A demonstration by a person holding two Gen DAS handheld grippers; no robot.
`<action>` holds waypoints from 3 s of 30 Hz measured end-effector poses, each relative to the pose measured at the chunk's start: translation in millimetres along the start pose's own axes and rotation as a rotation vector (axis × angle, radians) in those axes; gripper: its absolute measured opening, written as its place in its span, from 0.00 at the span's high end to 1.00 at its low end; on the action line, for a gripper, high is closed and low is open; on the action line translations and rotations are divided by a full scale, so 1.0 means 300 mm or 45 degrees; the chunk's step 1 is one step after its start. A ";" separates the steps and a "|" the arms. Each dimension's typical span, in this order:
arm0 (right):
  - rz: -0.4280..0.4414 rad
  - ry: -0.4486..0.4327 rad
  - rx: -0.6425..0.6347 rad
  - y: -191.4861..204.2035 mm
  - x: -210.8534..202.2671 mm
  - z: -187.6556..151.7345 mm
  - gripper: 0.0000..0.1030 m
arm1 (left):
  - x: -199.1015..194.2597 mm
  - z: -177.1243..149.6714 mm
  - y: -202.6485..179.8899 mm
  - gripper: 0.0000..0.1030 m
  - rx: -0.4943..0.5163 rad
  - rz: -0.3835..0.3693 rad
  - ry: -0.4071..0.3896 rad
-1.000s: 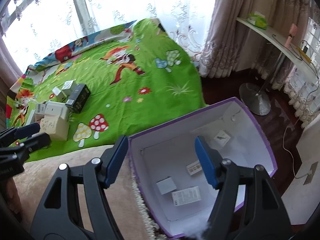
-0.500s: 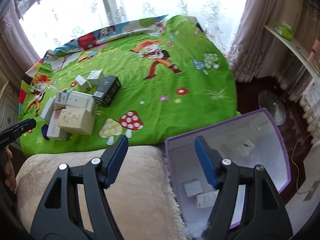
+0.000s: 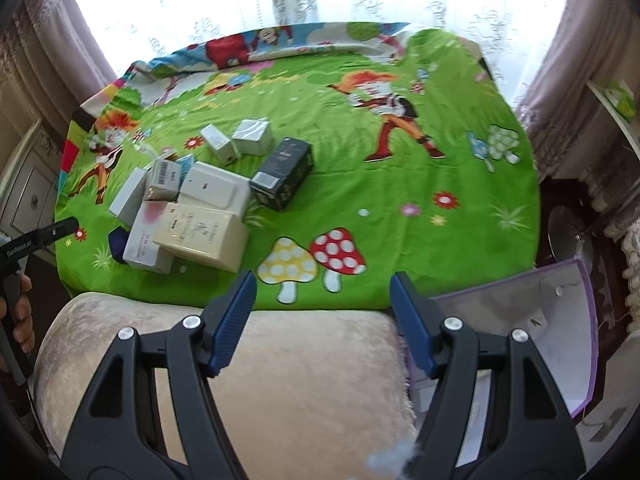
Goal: Organize rigid objects
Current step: 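Move both open tools back toward the boxes on the bed, then reach the left tool toward the white plastic spoon among the boxes, then lift the spoon with the left tool while the right tool grasps the cream printed box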
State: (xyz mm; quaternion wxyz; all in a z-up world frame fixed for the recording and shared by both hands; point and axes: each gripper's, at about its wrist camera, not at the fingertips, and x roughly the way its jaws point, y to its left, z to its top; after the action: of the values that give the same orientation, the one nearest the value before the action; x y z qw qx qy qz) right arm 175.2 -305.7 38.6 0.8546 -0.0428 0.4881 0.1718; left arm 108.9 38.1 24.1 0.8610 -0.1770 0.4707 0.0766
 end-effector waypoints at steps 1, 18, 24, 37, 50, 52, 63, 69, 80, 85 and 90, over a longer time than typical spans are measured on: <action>0.006 0.010 -0.023 0.019 0.014 0.009 0.30 | 0.004 0.007 0.002 0.38 -0.001 0.001 0.001; 0.094 0.171 -0.378 0.295 0.255 0.082 0.30 | 0.176 0.174 -0.009 0.38 -0.037 0.019 0.105; 0.112 0.186 -0.482 0.379 0.309 0.097 0.30 | 0.176 0.253 -0.010 0.38 -0.100 -0.029 0.084; 0.128 0.182 -0.719 0.451 0.359 0.090 0.30 | 0.309 0.370 -0.004 0.38 -0.478 -0.302 0.236; 0.196 0.159 -0.812 0.482 0.369 0.075 0.30 | 0.445 0.354 0.023 0.64 -0.646 -0.438 0.357; 0.194 0.157 -0.782 0.471 0.371 0.090 0.30 | 0.445 0.353 0.024 0.71 -0.640 -0.438 0.347; 0.242 0.152 -0.743 0.456 0.388 0.112 0.30 | 0.387 0.372 -0.010 0.86 -0.509 -0.457 0.224; 0.260 0.150 -0.733 0.450 0.378 0.102 0.30 | 0.321 0.384 -0.034 0.86 -0.436 -0.444 0.135; 0.355 0.209 -0.710 0.421 0.343 0.072 0.32 | 0.215 0.341 -0.056 0.86 -0.354 -0.455 0.052; 0.347 0.179 -0.626 0.361 0.351 0.120 0.32 | 0.168 0.320 -0.067 0.86 -0.313 -0.455 0.013; 0.433 0.232 -0.623 0.339 0.378 0.145 0.29 | 0.143 0.294 -0.086 0.86 -0.281 -0.473 0.004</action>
State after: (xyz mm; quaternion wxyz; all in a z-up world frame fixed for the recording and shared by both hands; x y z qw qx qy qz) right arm 229.5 -171.3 -25.5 0.7306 -0.1801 0.5072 0.4201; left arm 209.1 46.0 37.6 0.8349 -0.3542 0.4200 -0.0327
